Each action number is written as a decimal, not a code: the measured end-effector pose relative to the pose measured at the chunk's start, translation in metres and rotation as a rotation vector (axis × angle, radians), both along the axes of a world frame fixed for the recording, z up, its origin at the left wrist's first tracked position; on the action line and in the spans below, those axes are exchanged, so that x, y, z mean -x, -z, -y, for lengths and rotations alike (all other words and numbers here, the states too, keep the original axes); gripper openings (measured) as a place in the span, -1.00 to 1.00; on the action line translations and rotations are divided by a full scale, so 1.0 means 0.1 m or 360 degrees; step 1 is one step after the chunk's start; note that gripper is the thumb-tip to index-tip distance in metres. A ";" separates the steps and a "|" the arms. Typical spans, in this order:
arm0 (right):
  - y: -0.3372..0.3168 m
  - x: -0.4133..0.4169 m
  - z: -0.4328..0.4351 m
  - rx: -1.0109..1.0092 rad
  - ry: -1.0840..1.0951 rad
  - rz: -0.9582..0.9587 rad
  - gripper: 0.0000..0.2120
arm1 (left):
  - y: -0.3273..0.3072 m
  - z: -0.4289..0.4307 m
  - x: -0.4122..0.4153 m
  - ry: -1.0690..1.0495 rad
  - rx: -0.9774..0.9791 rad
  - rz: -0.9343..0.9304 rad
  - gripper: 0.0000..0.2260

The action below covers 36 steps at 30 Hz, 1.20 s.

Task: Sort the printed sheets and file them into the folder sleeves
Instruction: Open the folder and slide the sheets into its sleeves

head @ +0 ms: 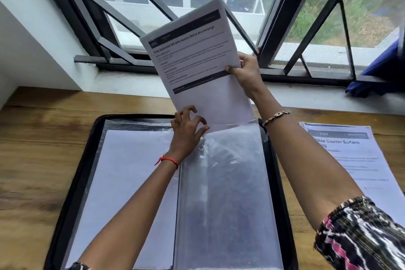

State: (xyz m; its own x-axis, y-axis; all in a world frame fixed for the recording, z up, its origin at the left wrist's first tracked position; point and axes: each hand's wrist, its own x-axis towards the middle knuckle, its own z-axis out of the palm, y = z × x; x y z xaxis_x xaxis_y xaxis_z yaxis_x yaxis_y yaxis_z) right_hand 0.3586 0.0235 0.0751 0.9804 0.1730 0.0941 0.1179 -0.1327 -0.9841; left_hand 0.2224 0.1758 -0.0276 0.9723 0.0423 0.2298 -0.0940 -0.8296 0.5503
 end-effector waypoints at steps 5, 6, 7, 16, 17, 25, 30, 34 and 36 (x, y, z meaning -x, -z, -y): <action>0.06 0.00 0.08 -0.0071 -0.0020 -0.0044 -0.76 | -0.06 0.26 -0.05 0.0232 -0.0072 -0.0079 -0.81; 0.08 -0.01 0.09 -0.0076 -0.0018 -0.0067 -0.75 | -0.08 0.34 -0.06 0.0256 -0.0063 -0.0068 -0.81; 0.10 -0.01 0.10 -0.0087 -0.0013 -0.0097 -0.76 | -0.09 0.42 -0.07 0.0265 -0.0046 -0.0050 -0.81; 0.12 0.01 0.18 -0.0099 -0.0075 -0.0245 -0.74 | -0.17 0.81 -0.08 0.0294 0.0045 0.0032 -0.87; 0.11 0.01 0.18 -0.0086 -0.0078 -0.0239 -0.75 | -0.17 0.83 -0.07 0.0294 0.0055 0.0052 -0.88; 0.05 0.00 0.10 -0.0015 -0.0110 -0.0214 -0.77 | -0.19 0.95 -0.08 0.0097 0.0064 0.0289 -0.93; 0.17 0.00 0.16 0.0028 -0.0099 -0.0205 -0.77 | -0.16 0.95 -0.09 0.0075 0.0057 0.0360 -0.92; 0.20 -0.01 0.24 -0.0011 -0.0126 -0.0198 -0.77 | -0.11 0.96 -0.10 0.0117 0.0125 0.0371 -0.91; 0.18 -0.02 0.26 -0.0033 -0.0117 -0.0192 -0.74 | -0.09 0.97 -0.10 0.0143 0.0168 0.0354 -0.91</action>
